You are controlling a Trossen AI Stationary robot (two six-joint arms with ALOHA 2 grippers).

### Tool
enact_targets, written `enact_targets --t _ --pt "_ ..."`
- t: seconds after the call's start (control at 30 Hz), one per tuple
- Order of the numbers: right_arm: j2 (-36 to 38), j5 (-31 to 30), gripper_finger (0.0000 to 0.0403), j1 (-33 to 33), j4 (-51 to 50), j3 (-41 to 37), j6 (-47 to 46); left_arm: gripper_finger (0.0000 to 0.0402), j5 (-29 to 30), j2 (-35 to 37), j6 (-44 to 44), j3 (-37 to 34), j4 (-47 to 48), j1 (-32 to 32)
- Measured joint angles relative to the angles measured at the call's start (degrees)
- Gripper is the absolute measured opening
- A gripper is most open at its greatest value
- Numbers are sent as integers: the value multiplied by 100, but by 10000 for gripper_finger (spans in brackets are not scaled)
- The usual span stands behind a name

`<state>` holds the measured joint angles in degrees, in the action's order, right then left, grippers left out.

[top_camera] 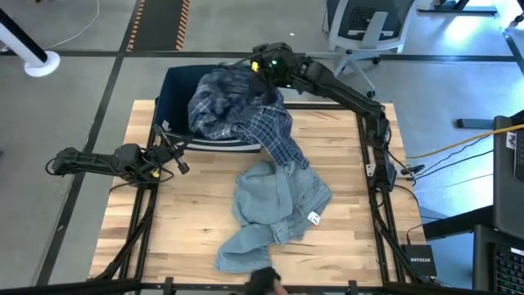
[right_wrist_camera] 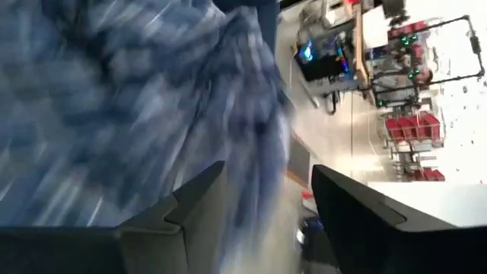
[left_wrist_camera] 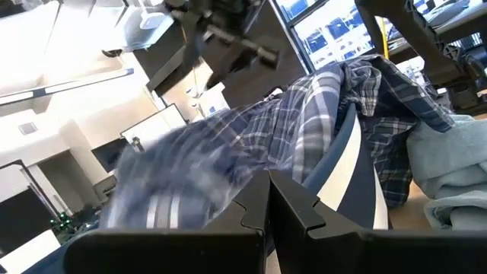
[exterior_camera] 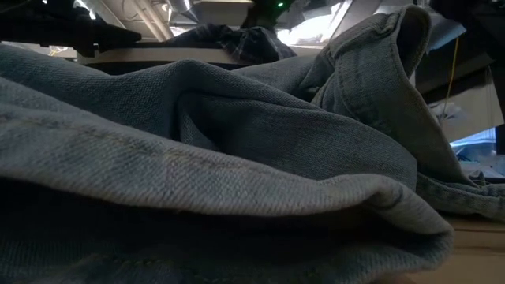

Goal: Sort clothes
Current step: Put the blue shirt into the blue laundry bin

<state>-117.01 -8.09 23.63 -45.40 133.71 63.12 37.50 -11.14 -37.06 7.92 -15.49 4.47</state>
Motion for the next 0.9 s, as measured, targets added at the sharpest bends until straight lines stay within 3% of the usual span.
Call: enact_targets --t 0.23,0.57,0.77,0.9 --pt "916 -432 220 -235 -1522 -9 101 1 0 0 0 0 0 -2" --pt "1555 -326 221 -102 -4001 -162 -1383 1 1 0 -2 0 2 -2" --pt "2225 -329 221 -566 -3681 -1689 -1975 1 0 0 0 0 1 -1" --pt "3031 -941 221 -1323 -2785 -3340 -2431 1 0 0 0 0 0 -2"
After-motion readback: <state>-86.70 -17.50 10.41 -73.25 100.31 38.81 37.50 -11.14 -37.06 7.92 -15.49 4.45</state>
